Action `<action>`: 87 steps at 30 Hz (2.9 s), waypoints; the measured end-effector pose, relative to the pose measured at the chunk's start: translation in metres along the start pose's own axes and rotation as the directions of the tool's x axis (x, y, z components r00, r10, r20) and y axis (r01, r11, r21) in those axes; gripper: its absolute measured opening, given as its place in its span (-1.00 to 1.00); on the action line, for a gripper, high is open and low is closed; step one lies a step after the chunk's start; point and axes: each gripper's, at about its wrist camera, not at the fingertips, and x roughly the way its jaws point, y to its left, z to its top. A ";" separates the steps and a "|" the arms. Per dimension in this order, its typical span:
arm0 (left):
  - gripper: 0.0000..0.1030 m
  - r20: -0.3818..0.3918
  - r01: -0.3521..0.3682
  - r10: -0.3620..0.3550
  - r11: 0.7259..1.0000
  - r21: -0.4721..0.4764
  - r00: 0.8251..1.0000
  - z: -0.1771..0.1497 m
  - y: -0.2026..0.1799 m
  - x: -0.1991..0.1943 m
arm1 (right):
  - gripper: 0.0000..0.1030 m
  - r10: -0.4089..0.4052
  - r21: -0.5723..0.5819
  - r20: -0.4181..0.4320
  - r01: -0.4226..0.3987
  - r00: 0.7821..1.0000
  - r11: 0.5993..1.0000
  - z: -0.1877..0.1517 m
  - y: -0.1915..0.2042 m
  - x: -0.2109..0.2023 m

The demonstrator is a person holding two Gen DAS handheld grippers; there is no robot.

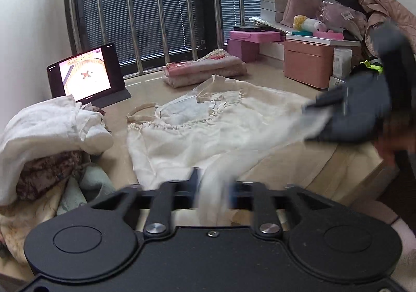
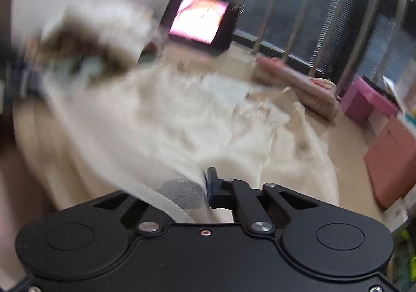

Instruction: Fold clothes

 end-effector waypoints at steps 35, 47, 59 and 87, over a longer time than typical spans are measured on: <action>-0.58 -0.022 -0.474 0.476 0.869 -0.138 0.879 -0.009 0.027 0.022 | -0.24 -0.459 -0.035 -0.026 0.458 0.888 0.888 -0.072 -0.039 -0.011; -0.58 -0.031 -0.504 0.504 0.855 -0.120 0.863 -0.014 0.048 0.014 | -0.03 -0.503 -0.014 0.030 0.504 0.864 0.864 -0.091 -0.048 -0.020; -0.57 -0.053 -0.495 0.492 0.866 -0.072 0.869 -0.037 0.044 0.007 | -0.51 -0.371 0.251 -0.052 0.372 0.927 0.894 -0.083 -0.085 -0.005; -0.81 0.091 -0.339 0.366 0.914 -0.224 0.926 0.003 0.081 -0.084 | -1.00 -0.332 0.338 0.174 0.261 0.927 0.904 -0.046 -0.094 -0.124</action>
